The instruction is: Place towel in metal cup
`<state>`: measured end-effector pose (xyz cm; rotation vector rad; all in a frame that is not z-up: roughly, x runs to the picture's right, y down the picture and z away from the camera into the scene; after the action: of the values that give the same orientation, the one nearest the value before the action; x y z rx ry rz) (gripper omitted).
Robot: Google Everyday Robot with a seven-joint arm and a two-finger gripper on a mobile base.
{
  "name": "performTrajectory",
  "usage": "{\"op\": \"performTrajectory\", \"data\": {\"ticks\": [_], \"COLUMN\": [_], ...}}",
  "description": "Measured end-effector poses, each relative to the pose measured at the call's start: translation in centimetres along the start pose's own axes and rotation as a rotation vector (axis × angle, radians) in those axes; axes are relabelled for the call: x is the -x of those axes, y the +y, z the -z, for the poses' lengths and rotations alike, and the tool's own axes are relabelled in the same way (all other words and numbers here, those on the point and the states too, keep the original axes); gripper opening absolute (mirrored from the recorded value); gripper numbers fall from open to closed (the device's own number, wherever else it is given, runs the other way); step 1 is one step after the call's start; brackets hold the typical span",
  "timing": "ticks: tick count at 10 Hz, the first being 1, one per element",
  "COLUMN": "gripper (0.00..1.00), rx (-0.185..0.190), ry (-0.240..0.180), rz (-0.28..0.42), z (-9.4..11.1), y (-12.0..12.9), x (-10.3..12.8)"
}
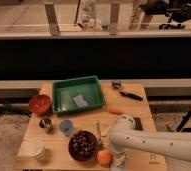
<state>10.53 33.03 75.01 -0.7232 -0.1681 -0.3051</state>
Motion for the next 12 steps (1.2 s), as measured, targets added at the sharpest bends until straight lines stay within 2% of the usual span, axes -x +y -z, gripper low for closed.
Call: {"op": "performTrajectory", "data": {"ticks": [1,2,3,4,5,6,8,10,11,12], "gripper": [0.71,0.57,0.49,0.42,0.4,0.43,0.59,0.78,0.8,0.77], "rx": [-0.005,-0.006,-0.006,-0.006,-0.006,-0.004,-0.004,-0.012,-0.017,-0.02], "ry": [0.001,0.003,0.003,0.002,0.002,0.002,0.0,-0.005,-0.005,-0.002], "rz": [-0.001,0.002,0.002,-0.001,-0.001,0.001,0.004,-0.011,-0.01,-0.008], "z": [0.8,2.5,3.3,3.7,3.8,3.1,1.5,1.1,1.7,2.5], "y": [0.0,0.0,0.1,0.2,0.3,0.4,0.3,0.3,0.1,0.1], "x": [-0.1,0.0,0.0,-0.1,-0.1,-0.1,0.0,-0.7,-0.8,-0.7]}}
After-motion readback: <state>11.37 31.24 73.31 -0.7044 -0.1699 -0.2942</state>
